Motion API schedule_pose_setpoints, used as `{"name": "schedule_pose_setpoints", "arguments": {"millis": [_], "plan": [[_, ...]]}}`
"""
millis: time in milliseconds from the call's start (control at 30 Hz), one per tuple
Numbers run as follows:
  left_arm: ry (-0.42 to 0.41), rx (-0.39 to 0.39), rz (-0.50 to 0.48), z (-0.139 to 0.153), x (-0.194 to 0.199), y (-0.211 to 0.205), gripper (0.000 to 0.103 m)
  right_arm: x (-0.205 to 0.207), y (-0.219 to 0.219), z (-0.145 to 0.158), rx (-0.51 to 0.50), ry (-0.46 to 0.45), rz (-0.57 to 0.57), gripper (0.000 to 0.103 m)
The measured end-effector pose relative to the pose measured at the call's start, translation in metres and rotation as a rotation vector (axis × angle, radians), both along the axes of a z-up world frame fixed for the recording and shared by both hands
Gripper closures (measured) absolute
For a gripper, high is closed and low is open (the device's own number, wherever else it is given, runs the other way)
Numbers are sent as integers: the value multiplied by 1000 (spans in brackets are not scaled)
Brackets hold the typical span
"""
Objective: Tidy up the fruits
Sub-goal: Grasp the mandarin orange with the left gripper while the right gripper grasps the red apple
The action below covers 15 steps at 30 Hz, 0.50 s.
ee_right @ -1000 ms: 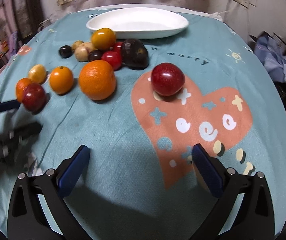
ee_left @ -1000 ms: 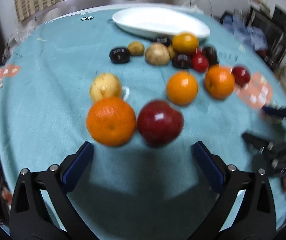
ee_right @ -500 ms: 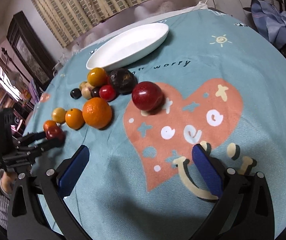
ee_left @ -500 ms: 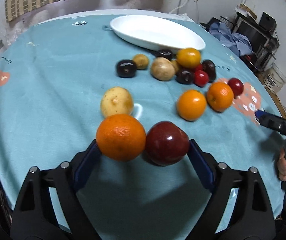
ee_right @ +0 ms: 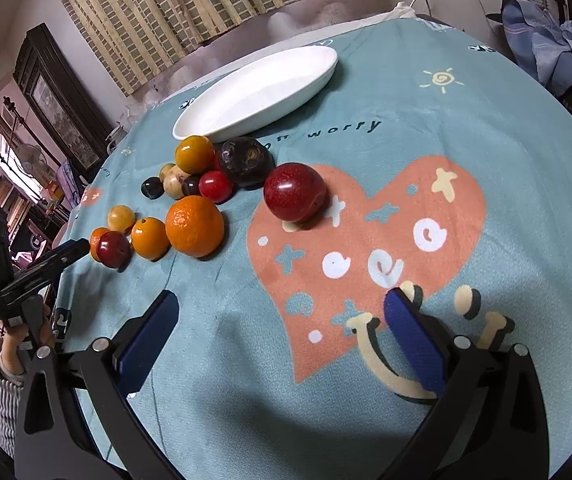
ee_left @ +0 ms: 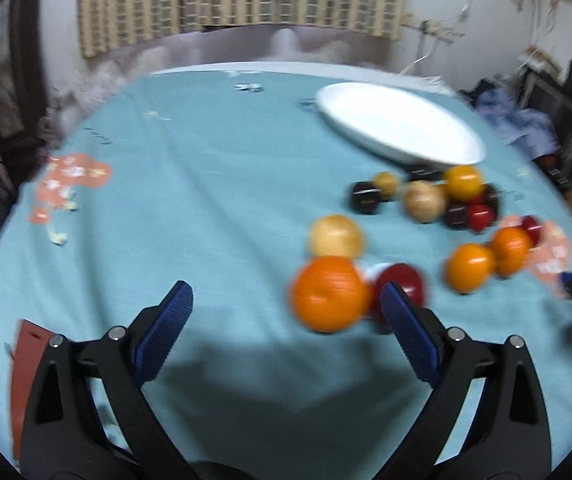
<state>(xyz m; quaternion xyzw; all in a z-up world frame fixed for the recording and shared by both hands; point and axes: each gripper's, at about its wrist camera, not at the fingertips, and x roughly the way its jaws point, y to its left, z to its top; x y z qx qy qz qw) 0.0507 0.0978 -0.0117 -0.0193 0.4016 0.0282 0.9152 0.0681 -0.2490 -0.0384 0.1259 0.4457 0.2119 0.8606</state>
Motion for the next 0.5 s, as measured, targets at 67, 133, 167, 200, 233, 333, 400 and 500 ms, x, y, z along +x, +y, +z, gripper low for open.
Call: {"name": "schedule_pose_setpoints", "arguments": {"millis": [67, 133, 167, 200, 233, 333, 400, 500], "plan": [[26, -26, -30, -6, 6, 2, 7, 0, 0, 0, 0, 0, 0, 1], [28, 30, -62, -9, 13, -5, 7, 0, -1, 0, 4, -1, 0, 1], [31, 46, -78, -10, 16, -7, 7, 0, -1, 0, 6, -1, 0, 1], [52, 39, -100, -14, 23, -9, 8, 0, -1, 0, 9, -2, 0, 1], [84, 12, -116, -20, 31, -11, 13, 0, -2, 0, 12, -2, -1, 1], [94, 28, -162, -23, 41, -24, 26, 0, -3, 1, 17, -6, -2, 1], [81, 29, -175, -23, 43, -30, 33, -1, -4, 2, 23, -13, -4, 1], [58, -1, -174, -20, 42, -28, 57, -3, -5, 6, 40, -38, 2, 1]]}}
